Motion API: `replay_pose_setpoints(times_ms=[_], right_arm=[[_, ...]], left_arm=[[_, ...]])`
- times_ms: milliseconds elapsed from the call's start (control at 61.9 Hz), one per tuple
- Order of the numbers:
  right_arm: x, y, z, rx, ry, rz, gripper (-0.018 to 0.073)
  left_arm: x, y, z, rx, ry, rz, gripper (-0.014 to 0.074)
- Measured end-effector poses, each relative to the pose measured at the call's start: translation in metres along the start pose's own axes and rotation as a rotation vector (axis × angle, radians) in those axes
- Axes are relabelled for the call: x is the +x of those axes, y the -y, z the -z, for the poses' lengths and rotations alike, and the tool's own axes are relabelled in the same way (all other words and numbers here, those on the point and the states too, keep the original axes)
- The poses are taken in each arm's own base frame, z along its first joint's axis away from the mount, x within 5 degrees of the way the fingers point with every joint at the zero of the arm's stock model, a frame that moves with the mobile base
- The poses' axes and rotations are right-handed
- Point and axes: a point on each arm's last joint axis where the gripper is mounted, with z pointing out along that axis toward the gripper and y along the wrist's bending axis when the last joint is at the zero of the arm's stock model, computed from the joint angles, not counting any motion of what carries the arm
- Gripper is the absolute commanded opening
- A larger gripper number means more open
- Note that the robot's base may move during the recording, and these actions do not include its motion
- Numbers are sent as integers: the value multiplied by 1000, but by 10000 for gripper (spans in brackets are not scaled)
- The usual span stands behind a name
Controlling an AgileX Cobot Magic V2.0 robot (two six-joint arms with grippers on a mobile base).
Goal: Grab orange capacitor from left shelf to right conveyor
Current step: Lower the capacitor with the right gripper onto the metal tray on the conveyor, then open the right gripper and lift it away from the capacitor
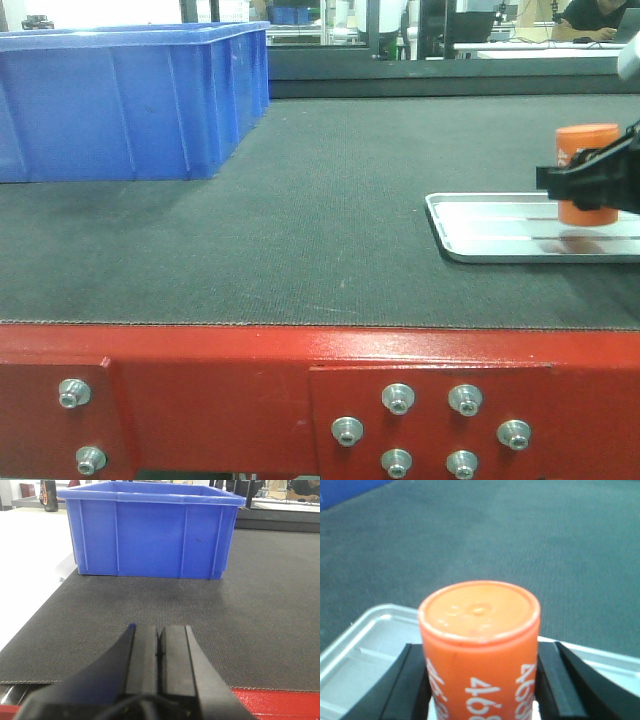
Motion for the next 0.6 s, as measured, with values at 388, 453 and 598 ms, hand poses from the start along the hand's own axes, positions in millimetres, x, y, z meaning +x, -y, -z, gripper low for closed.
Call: replay_pose_setpoints(times_ms=[388,453,598], right_arm=[[6,0,0,-1,-20,-3,603],[7,0,1,-1,-25,-4,640],[9,-1,5,0,-38,-5,624]], left_arm=[[0,0,0,0,0,0,-127],[0,0,0,0,0,0,-127],[0,0,0,0,0,0,-127]])
